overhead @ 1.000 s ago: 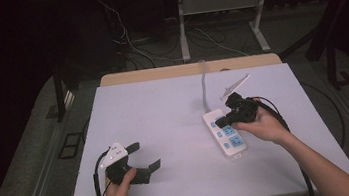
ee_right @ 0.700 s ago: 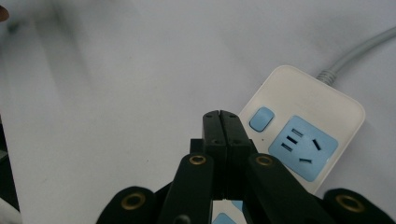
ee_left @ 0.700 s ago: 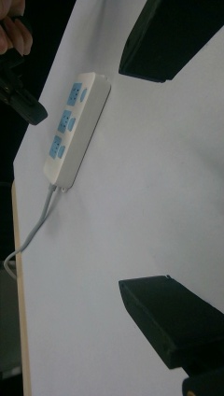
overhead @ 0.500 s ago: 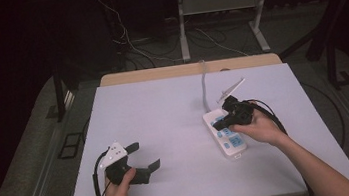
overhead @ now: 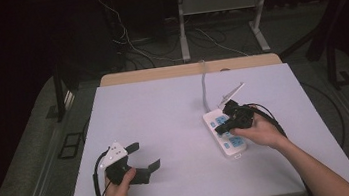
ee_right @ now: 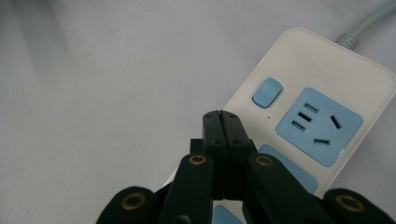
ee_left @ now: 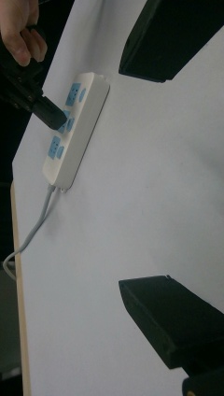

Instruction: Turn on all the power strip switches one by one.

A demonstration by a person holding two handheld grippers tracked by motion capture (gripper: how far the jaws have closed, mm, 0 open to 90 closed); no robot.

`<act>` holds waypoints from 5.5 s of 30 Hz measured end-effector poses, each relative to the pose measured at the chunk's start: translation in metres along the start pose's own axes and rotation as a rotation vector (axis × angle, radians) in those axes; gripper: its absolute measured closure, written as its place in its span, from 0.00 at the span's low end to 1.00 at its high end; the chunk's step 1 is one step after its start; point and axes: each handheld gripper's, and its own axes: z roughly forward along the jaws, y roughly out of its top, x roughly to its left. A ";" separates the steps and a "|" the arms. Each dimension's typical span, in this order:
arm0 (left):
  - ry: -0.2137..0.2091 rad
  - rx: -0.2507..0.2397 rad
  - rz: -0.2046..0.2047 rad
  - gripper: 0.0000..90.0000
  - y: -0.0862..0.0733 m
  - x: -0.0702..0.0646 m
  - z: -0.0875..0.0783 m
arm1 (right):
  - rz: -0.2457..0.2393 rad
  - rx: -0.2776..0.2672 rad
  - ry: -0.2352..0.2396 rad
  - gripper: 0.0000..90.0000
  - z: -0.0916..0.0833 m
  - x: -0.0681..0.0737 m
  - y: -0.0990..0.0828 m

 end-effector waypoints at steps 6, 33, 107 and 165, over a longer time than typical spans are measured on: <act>0.000 -0.001 -0.003 0.00 0.000 0.000 0.000 | 0.007 0.003 -0.007 1.00 0.003 -0.001 -0.003; 0.002 -0.013 -0.001 0.00 0.002 -0.002 -0.001 | 0.006 0.026 -0.035 1.00 0.007 -0.001 -0.002; -0.010 -0.049 0.015 0.00 0.008 -0.010 -0.007 | 0.048 -0.027 -0.028 1.00 0.001 -0.024 0.032; -0.012 -0.041 0.012 0.00 0.007 -0.007 -0.006 | 0.029 0.016 -0.066 1.00 0.021 -0.020 0.032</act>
